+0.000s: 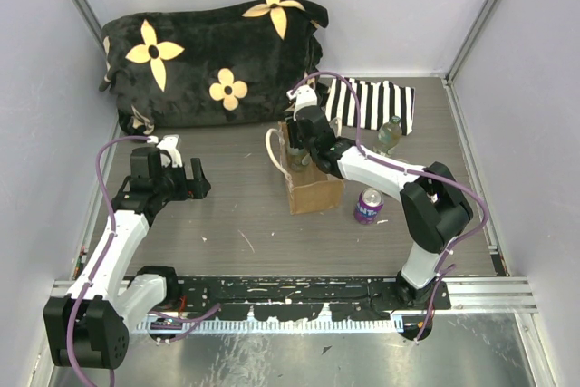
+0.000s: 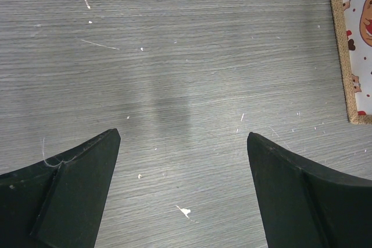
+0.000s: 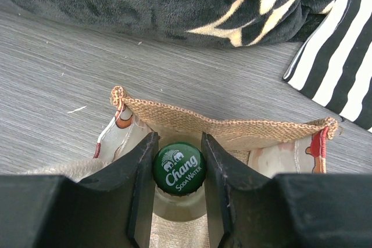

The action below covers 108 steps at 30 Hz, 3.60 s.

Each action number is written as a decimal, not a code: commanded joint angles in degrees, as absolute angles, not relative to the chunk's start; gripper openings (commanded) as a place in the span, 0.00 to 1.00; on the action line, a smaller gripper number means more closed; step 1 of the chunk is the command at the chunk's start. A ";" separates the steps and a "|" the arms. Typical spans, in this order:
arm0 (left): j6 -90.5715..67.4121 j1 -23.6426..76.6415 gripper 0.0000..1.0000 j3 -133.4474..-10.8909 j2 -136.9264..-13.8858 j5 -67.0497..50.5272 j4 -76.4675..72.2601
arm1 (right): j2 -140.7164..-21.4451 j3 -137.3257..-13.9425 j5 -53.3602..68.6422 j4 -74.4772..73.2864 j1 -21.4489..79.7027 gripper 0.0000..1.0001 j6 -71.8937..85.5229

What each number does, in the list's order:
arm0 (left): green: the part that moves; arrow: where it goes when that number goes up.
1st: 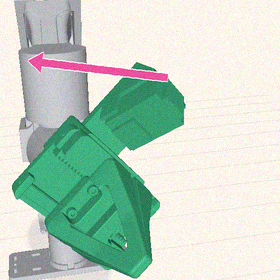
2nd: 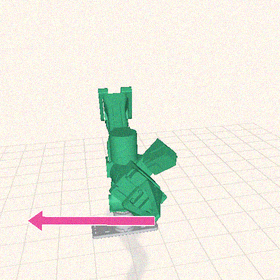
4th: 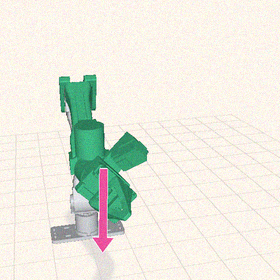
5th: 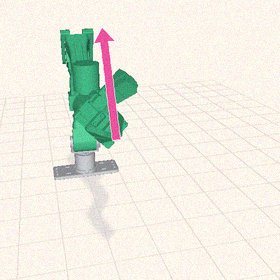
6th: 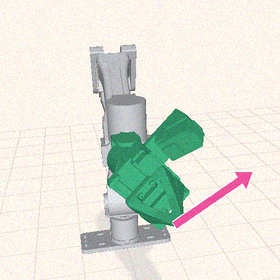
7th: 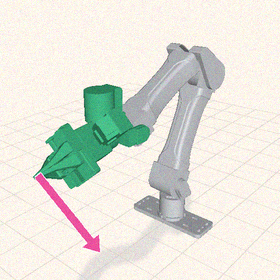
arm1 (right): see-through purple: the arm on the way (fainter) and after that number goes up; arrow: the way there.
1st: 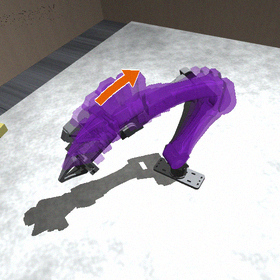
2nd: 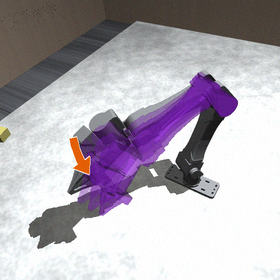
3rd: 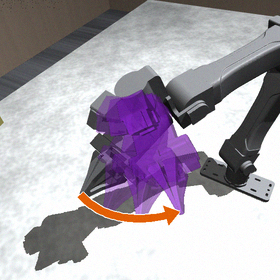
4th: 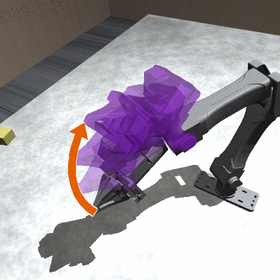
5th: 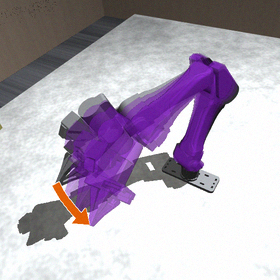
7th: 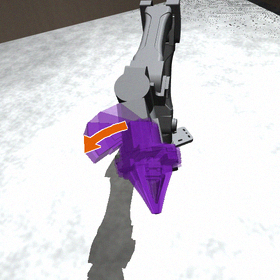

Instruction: Place the beverage into the canvas bag

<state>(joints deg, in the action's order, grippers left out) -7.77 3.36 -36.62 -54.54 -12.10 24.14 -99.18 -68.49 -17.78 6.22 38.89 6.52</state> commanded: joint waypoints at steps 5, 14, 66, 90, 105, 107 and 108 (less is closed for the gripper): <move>-7.73 3.10 0.98 -36.39 -54.44 -12.83 23.20 | -95.96 -69.43 -17.91 15.87 39.26 0.11 7.89; -7.73 3.10 0.98 -36.21 -54.19 -13.19 23.20 | -92.97 -69.05 -18.72 15.37 39.22 0.61 7.16; -7.47 3.08 0.98 -35.61 -52.04 -13.69 24.62 | -82.76 -63.62 -30.31 -6.77 10.75 0.79 15.36; -7.47 3.09 0.98 -36.05 -53.14 -13.53 24.70 | -84.32 -53.14 -28.36 9.89 7.39 0.44 12.69; -7.47 3.08 0.98 -35.86 -52.67 -13.60 24.70 | -80.60 -55.81 -27.03 9.85 7.20 0.01 13.07; -7.47 3.08 0.98 -35.77 -52.60 -13.62 24.70 | -80.30 -57.66 -26.65 9.32 7.18 0.01 12.86; -7.47 3.08 0.98 -35.77 -52.50 -13.60 24.70 | -80.25 -58.65 -26.41 9.01 7.19 0.01 12.84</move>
